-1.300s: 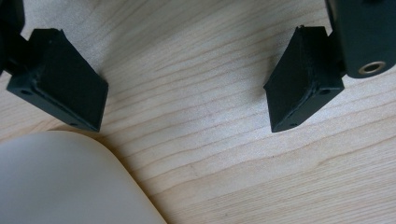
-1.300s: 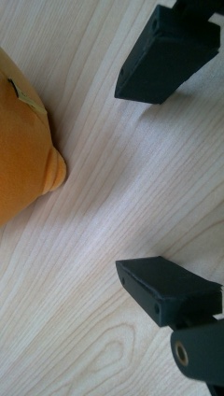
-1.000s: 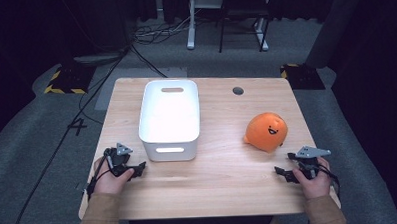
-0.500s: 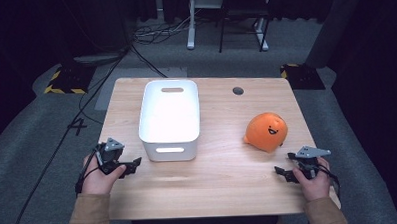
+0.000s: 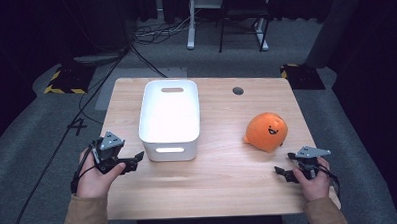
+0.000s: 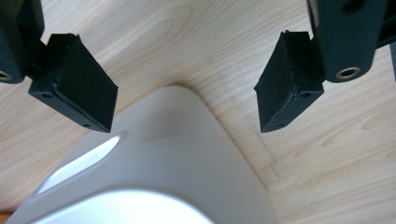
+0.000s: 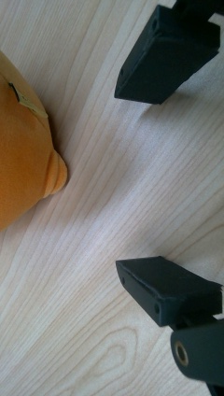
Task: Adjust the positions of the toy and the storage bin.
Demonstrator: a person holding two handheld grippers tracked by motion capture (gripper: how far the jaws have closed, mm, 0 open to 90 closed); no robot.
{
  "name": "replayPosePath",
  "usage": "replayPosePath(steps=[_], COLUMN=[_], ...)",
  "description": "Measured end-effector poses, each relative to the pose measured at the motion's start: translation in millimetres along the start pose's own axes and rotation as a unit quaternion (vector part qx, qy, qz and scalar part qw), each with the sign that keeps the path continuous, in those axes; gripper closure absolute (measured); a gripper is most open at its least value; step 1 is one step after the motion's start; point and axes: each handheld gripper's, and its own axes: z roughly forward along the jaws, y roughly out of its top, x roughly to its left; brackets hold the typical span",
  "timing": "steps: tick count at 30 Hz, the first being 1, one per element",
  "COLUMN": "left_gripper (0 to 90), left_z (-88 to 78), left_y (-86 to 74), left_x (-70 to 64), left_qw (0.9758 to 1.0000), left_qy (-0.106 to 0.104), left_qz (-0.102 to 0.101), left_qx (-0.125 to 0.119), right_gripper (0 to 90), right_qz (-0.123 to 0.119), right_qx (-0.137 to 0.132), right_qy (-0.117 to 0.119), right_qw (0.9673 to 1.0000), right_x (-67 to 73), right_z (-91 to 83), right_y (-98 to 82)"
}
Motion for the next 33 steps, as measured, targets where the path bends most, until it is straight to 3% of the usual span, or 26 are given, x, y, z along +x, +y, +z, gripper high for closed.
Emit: replayPosePath(steps=[9, 19, 26, 33], left_gripper=[22.5, 27.0, 27.0, 30.7], left_z=[-9.7, -16.2, -9.9, 9.7], left_y=[12.6, 22.5, 30.8, 33.1], left_x=[-4.2, 2.5, 2.3, 5.6], left_qw=[0.9996, 0.9976, 0.9933, 0.9925], left_qy=[-0.012, -0.024, -0.022, -0.008], left_qz=[-0.009, -0.029, -0.049, -0.053], left_qx=[-0.023, -0.057, -0.102, -0.110], right_gripper=[15.1, 15.1, 15.0, 15.0], right_qz=[-0.001, 0.001, 0.000, 0.001], right_qx=[0.000, 0.000, 0.000, 0.000], right_qy=[0.000, -0.001, 0.000, -0.001], right_qw=[1.0000, 1.0000, 1.0000, 1.0000], right_x=[-0.1, 0.2, 0.1, 0.2], right_z=[0.0, 0.1, 0.0, 0.0], right_y=[0.0, 0.0, 0.0, 0.0])
